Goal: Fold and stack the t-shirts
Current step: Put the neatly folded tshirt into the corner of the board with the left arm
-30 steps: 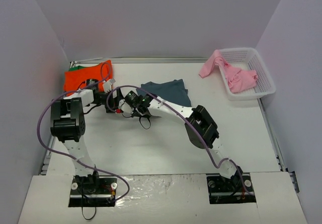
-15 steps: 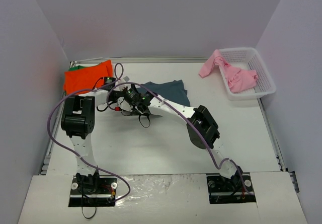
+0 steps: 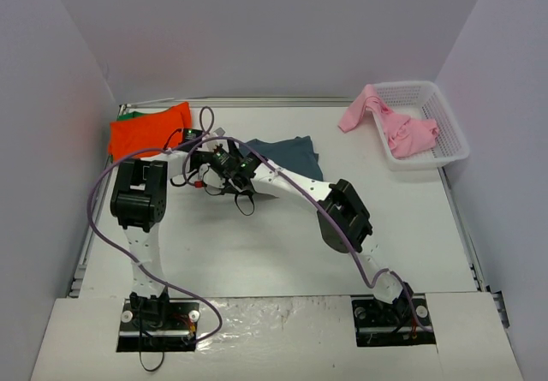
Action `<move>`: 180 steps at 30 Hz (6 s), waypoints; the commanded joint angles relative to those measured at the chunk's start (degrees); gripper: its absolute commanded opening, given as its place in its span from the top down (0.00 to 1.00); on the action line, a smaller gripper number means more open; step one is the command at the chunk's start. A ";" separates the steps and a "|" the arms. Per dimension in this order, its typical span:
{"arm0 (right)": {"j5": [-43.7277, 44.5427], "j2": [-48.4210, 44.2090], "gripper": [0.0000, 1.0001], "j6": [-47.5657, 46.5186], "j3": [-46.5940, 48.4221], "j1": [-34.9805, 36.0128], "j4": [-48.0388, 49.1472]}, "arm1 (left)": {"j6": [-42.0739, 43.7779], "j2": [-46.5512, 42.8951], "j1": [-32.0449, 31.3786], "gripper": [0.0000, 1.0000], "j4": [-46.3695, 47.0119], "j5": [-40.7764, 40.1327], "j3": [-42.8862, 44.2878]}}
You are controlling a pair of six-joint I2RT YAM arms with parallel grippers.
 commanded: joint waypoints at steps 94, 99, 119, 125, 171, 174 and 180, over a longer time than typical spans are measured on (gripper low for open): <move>-45.43 -22.24 0.00 -10.25 -34.83 -44.98 -12.51 | 36.22 17.19 3.52 0.98 -56.54 -40.98 67.89; -45.43 -21.18 0.00 -10.42 -35.10 -45.07 -12.51 | 39.74 16.57 3.61 0.97 -57.94 -50.21 71.77; -45.43 -19.95 0.00 -10.69 -36.15 -44.98 -12.51 | 47.56 9.29 3.35 0.98 -58.04 -63.57 76.26; -45.25 -19.78 0.00 -10.77 -36.41 -44.98 -12.60 | 49.85 7.87 3.17 0.98 -56.54 -66.92 77.22; -40.77 -15.12 0.00 -10.07 -37.03 -42.96 -12.51 | 54.16 6.64 1.41 0.98 -53.02 -76.76 80.65; -40.60 -14.86 0.00 -9.98 -37.03 -42.79 -12.51 | 53.81 6.12 1.68 0.98 -53.02 -76.85 80.48; -40.51 -14.59 0.00 -9.90 -37.12 -42.70 -12.51 | 51.88 5.85 4.31 0.98 -52.33 -76.59 77.23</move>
